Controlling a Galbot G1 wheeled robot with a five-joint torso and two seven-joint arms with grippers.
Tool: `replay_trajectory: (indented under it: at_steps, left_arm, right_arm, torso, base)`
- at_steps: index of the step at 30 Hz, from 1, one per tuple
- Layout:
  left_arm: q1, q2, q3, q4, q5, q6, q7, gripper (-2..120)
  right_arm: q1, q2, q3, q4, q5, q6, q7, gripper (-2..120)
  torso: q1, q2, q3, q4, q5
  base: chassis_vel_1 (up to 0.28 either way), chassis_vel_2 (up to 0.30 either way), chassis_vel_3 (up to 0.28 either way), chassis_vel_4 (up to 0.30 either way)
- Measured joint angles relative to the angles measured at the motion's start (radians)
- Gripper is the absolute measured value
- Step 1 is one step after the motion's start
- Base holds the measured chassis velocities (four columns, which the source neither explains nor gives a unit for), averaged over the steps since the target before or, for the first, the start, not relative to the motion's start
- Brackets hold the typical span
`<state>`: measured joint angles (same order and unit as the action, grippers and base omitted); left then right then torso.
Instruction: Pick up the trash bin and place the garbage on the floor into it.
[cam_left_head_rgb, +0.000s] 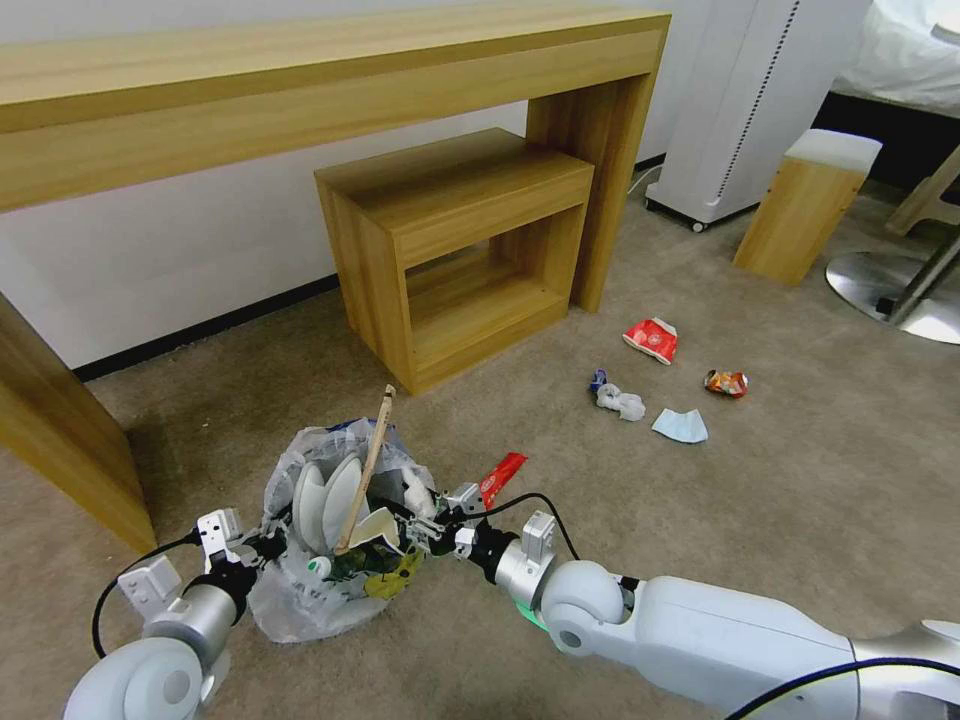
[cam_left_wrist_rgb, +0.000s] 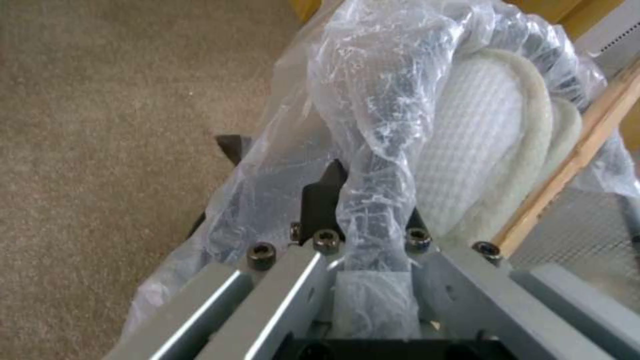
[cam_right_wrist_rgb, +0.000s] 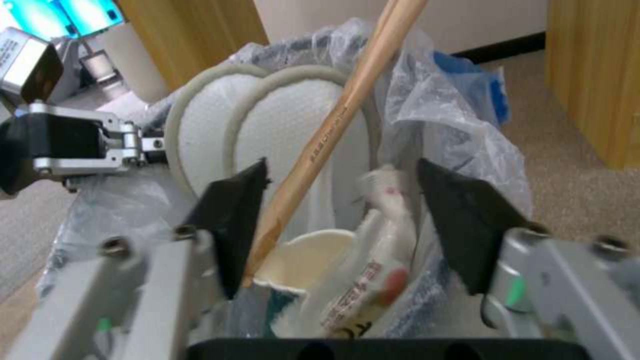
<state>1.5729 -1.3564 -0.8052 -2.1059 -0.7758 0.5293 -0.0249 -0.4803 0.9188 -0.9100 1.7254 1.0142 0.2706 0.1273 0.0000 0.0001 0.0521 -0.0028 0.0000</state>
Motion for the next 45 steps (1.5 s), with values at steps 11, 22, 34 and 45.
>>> replay_trajectory:
  at_steps: [11,22,34,45]
  left_arm:
    - [0.002,-0.009,0.009,0.002,0.005,-0.004,0.013,1]
    - [0.000,-0.007,0.007,0.010,0.007,-0.005,0.018,1]
    - [0.011,0.045,-0.017,-0.041,-0.049,0.079,-0.046,1]
    - [0.021,0.228,-0.093,-0.058,-0.220,0.136,-0.123,1]
  right_arm:
    - [0.014,0.009,0.029,0.014,0.001,-0.015,0.043,78]
    - [-0.032,0.024,0.214,0.065,0.023,-0.004,0.053,84]
    - [-0.052,0.026,0.340,0.080,0.036,-0.001,0.062,86]
    - [-0.143,-0.038,0.487,0.109,0.000,-0.055,0.112,86]
  torso:
    - [0.000,0.000,0.000,0.0002,0.0000]
    - [0.000,0.000,0.000,0.0001,0.0000]
    - [0.000,0.000,0.000,0.0003,0.0000]
    - [0.000,0.000,0.000,0.0003,-0.0001]
  base:
    - [0.000,0.000,0.000,0.000]
    - [0.000,0.000,0.000,0.000]
    - [0.000,0.000,0.000,0.000]
    - [0.000,0.000,0.000,0.000]
